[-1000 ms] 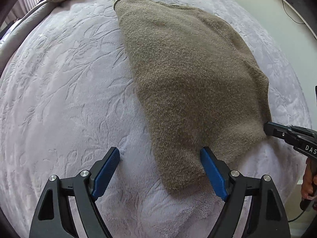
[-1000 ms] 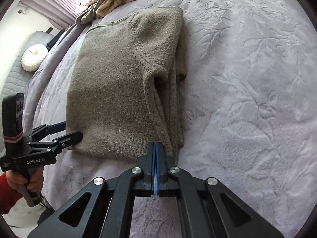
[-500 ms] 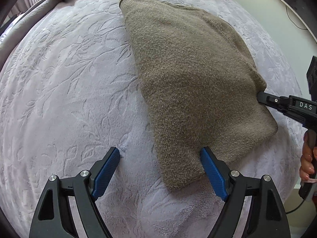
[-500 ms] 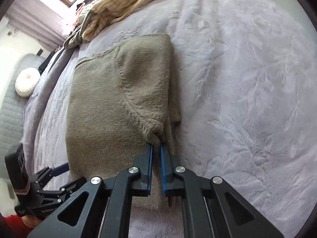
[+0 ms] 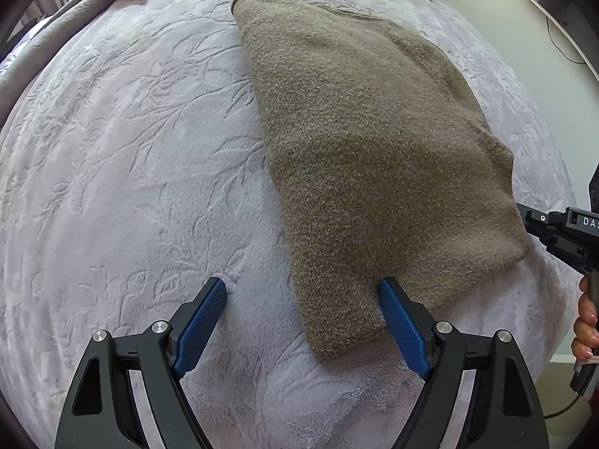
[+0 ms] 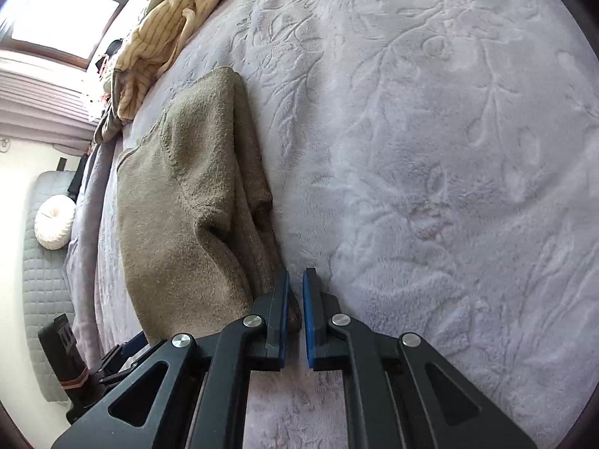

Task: Fold small clothes
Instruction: 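Lower the folded sweater onto the bed and open the right tool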

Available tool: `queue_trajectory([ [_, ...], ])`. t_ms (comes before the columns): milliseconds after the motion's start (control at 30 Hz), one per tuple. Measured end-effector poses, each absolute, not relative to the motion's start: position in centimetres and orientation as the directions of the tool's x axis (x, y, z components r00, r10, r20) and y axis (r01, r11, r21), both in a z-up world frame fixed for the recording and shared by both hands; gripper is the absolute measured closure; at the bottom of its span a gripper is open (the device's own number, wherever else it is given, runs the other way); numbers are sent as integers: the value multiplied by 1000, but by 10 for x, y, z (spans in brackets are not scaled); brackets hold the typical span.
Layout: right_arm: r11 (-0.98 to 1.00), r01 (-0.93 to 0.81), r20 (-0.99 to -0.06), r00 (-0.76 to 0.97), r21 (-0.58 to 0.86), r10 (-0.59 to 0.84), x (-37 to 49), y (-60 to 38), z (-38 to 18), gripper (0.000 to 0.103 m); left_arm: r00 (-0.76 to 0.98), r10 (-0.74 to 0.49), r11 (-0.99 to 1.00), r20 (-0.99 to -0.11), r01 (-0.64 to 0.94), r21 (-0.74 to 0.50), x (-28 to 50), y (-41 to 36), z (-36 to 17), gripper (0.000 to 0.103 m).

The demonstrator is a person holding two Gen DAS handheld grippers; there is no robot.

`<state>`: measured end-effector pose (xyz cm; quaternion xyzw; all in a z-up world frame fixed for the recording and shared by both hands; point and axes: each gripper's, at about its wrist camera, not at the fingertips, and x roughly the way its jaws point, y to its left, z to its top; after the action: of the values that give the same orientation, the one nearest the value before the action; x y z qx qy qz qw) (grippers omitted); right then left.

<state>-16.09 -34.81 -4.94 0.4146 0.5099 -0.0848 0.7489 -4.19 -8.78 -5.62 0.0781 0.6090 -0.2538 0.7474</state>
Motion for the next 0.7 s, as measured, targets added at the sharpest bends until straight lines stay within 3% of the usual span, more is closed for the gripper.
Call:
queue_trajectory([
  [333, 677, 533, -850, 436, 508, 294, -166, -336, -42, 93, 122, -276, 862, -953, 470, -189, -41, -87, -55, 19],
  [533, 682, 531, -854, 427, 502, 296, -165, -333, -44, 74, 115, -273, 866, -955, 462, -192, -38, -87, -53, 18],
  [600, 682, 534, -857, 423, 499, 295, -165, -334, -44, 68, 125, -256, 873, -959, 456, -173, -38, -87, -52, 0],
  [700, 682, 538, -859, 421, 496, 292, -165, -336, -44, 62, 140, -246, 876, -959, 455, -158, -38, -85, -47, 0],
])
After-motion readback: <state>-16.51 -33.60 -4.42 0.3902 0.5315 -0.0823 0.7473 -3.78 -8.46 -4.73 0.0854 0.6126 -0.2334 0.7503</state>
